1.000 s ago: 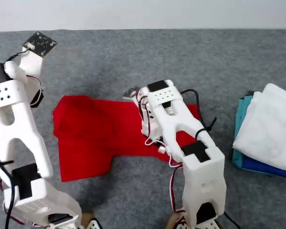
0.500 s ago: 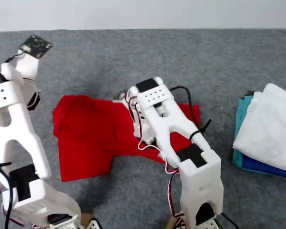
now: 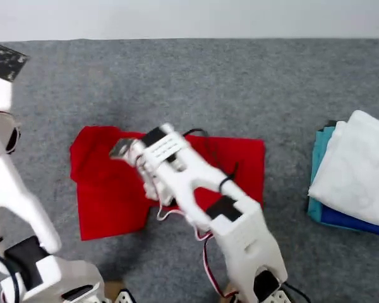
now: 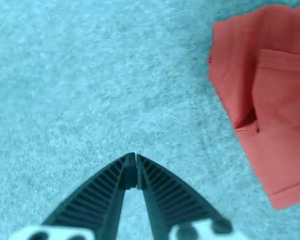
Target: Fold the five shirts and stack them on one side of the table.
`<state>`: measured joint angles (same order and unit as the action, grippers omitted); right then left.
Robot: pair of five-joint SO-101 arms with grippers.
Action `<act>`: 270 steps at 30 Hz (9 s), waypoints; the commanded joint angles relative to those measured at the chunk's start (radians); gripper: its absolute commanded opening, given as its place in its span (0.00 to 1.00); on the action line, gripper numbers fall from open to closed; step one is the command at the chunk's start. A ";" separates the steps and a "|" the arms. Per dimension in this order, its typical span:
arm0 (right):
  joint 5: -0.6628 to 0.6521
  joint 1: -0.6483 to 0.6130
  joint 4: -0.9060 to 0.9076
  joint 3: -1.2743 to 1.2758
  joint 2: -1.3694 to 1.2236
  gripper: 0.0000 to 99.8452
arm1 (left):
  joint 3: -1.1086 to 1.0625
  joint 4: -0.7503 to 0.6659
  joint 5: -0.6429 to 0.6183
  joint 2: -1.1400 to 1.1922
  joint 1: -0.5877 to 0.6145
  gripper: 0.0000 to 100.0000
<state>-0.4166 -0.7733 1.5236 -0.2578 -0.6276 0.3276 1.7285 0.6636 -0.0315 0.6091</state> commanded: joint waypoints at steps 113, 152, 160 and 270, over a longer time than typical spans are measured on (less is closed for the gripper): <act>0.638 0.707 -0.225 -0.072 0.068 0.01 | -0.696 -0.203 -0.272 -0.333 -0.143 0.00; 0.450 0.734 -0.030 -0.532 -0.131 0.01 | -0.662 -0.216 -0.273 -0.336 -0.169 0.00; 0.445 0.697 0.197 -0.542 -0.061 0.01 | -0.610 -0.344 -0.344 -0.265 -0.354 0.01; 0.049 0.114 -0.249 -0.351 -0.048 0.01 | -0.300 -0.012 -0.230 -0.201 0.365 0.01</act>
<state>-0.3567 -0.6045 1.3779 -0.5969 -0.6782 0.0299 1.7315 0.4181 -0.1910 0.9498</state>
